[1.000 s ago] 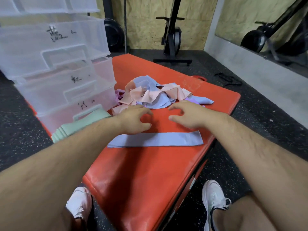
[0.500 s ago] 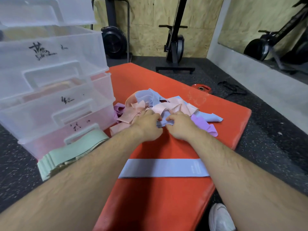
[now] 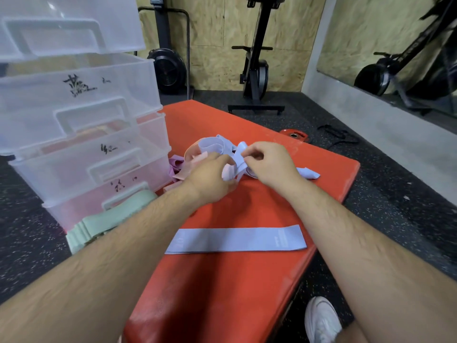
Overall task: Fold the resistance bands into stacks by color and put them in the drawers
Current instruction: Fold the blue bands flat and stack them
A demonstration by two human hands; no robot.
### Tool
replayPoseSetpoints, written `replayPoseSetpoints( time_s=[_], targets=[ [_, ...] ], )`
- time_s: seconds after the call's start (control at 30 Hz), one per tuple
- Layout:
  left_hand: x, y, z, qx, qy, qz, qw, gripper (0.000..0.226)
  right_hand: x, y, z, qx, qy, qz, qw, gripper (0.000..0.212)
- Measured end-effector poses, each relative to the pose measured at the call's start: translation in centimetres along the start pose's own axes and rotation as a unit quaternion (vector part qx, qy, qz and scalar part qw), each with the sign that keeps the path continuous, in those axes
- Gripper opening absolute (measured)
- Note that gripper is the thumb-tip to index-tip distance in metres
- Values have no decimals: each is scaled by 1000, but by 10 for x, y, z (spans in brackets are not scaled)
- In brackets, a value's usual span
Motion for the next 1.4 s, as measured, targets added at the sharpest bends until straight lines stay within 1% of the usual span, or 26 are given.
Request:
replayPoseSetpoints(
  time_s=[0.1,0.17,0.23,0.33,0.4,0.47,0.5,0.53,0.57,0.67,0.7,0.73,0.83,0.9,1.03,1.07,1.13,1.2,1.27,1.33,1.4],
  targets=[
    [7,20,-6,132,4,-38,990,40,4,34,25,-43,29,-39,998,19],
    [12,29,-7,188,11,-55,981,40,8,52,34,-69,35,-53,996,20],
    [18,34,-9,232,23,-60,971,47,12,64,37,-96,25,-61,993,21],
    [27,33,-15,263,31,-53,963,70,20,67,38,-134,6,-50,990,26],
    [30,25,-22,287,31,-18,957,84,23,64,39,-172,-12,-33,984,28],
    [35,17,-27,301,30,13,953,92,27,62,44,-205,-23,-21,978,28],
    [33,16,-26,284,31,14,958,93,27,63,44,-217,-26,-20,976,28],
    [32,16,-23,263,35,8,964,89,27,65,45,-225,-29,-20,974,28],
    [31,17,-19,252,40,1,967,80,27,65,44,-230,-32,-17,973,29],
    [28,18,-6,227,48,-11,973,34,28,64,36,-225,-57,-4,973,28],
    [28,19,-4,216,46,-10,975,22,28,64,31,-206,-64,-5,976,27],
    [29,22,-4,220,47,-10,974,14,27,64,26,-180,-69,-5,981,26],
    [32,36,-3,251,68,-39,965,15,26,60,11,-75,-66,3,995,22],
    [34,50,-6,247,63,-68,964,11,28,55,5,-10,-58,23,998,21],
    [36,61,-12,224,39,-79,971,14,30,36,3,89,-48,62,993,30],
    [36,61,-14,223,35,-76,971,14,31,32,9,85,-40,67,993,35],
    [37,60,-17,226,33,-70,971,13,33,20,25,10,-21,93,995,46],
    [37,57,-16,229,39,-56,971,16,40,1,34,-72,-16,156,985,53],
    [38,56,-16,220,35,-35,974,18,46,-17,35,-81,-6,210,974,57],
    [40,54,-19,214,24,-10,976,16,48,-29,32,-76,-8,232,970,48],
    [42,55,-18,220,24,-7,975,15,45,-30,31,-63,-3,220,973,30]
  ],
)
Point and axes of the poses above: each hand's wrist, its own x-axis away from the middle knuckle, its own y-axis out of the back of the hand, z = x × y, the point moved 10 cm from there along -x, towards the middle knuckle, and after that the axes turned 3 degrees about -z, right-handed, at the moved point
